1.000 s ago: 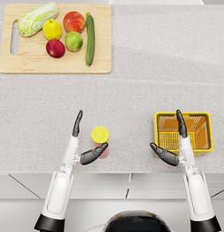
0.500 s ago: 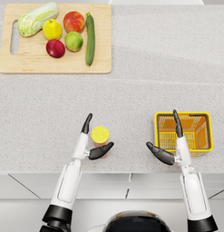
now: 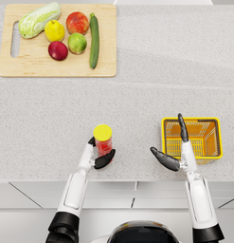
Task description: Pick up the red potato chip and place it into the yellow basket
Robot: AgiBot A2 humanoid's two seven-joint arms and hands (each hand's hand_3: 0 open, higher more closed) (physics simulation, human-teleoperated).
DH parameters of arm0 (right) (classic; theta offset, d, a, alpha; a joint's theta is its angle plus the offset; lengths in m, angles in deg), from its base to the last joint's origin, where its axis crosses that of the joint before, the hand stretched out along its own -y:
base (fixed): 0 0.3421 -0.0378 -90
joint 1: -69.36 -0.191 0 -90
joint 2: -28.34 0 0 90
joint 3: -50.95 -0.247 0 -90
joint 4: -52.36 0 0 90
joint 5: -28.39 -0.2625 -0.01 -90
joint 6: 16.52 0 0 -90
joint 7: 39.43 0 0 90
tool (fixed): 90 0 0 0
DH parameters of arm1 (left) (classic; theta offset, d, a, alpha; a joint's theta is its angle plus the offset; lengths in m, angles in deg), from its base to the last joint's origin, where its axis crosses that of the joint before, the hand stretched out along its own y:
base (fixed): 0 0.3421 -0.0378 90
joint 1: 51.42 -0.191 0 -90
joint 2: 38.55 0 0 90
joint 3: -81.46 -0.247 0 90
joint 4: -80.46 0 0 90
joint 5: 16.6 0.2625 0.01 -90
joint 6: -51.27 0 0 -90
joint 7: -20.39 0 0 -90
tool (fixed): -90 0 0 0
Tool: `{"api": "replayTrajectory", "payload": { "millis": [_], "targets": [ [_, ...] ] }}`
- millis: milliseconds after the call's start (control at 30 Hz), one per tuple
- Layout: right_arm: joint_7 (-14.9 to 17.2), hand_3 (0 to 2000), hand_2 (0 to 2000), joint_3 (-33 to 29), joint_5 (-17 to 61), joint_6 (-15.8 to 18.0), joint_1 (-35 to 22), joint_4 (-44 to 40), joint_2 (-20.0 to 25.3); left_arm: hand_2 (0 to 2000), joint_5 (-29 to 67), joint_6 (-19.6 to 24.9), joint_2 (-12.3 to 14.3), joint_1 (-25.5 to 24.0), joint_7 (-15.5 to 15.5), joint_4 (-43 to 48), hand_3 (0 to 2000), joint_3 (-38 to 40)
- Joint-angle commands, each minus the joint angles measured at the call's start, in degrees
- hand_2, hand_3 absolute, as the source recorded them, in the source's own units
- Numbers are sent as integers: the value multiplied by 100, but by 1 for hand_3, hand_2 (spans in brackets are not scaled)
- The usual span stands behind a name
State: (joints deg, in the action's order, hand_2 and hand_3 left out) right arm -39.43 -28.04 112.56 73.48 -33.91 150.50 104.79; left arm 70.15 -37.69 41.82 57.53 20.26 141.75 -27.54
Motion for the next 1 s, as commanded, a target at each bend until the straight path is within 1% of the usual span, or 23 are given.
{"api": "replayTrajectory", "payload": {
  "millis": [33,67,100,167,233,333,400,467,533,667,733,767,833,900,933,967,1000],
  "targets": [
    [0,0,0,109,0,0,-53,-243,35,2000,3,20,-55,-173,-23,1655,1960,359],
    [0,0,0,162,0,0,-54,-325,47,2000,5,-14,-24,-137,-19,1965,2000,464],
    [0,0,0,230,0,0,-38,-451,52,2000,3,30,15,-86,0,2198,2000,533],
    [0,0,0,551,-1,0,23,-727,47,2000,2,49,110,61,10,2580,2000,608],
    [0,0,0,801,-1,0,4,-750,84,2000,1,42,207,219,21,2641,2000,602],
    [0,0,0,933,0,0,-120,-602,206,2000,0,48,351,443,32,2798,2000,581],
    [0,0,0,999,1,0,-279,-637,336,2000,0,26,450,539,38,3051,2000,403],
    [0,0,0,1096,0,0,-410,-636,452,2000,0,18,501,532,41,3311,2000,122],
    [0,0,0,1145,0,0,-532,-568,562,2000,-1,83,551,540,37,3212,2000,-209],
    [0,0,0,1105,0,0,-654,-457,690,2000,-2,110,561,475,47,2748,2000,-850],
    [5,0,0,1178,-1,73,-691,-478,740,2000,0,82,630,518,44,2758,2000,-1023],
    [4,0,0,1193,-1,55,-727,-507,775,2000,1,121,639,507,33,2833,2000,-1084],
    [-1,0,0,1240,-2,209,-765,-512,827,2000,2,176,653,484,13,2944,2000,-1140],
    [-10,0,0,1273,-1,294,-808,-550,869,2000,7,99,633,454,15,2998,2000,-1160],
    [-8,327,1361,1208,0,348,-664,-553,773,2000,8,73,611,442,16,3046,2000,-1157],
    [-35,653,2000,1268,4,908,-837,-559,850,2000,8,123,565,420,30,3143,2000,-1150],
    [-54,980,2000,1321,4,1376,-860,-566,821,2000,7,235,542,441,37,3127,2000,-1149]
  ]
}}
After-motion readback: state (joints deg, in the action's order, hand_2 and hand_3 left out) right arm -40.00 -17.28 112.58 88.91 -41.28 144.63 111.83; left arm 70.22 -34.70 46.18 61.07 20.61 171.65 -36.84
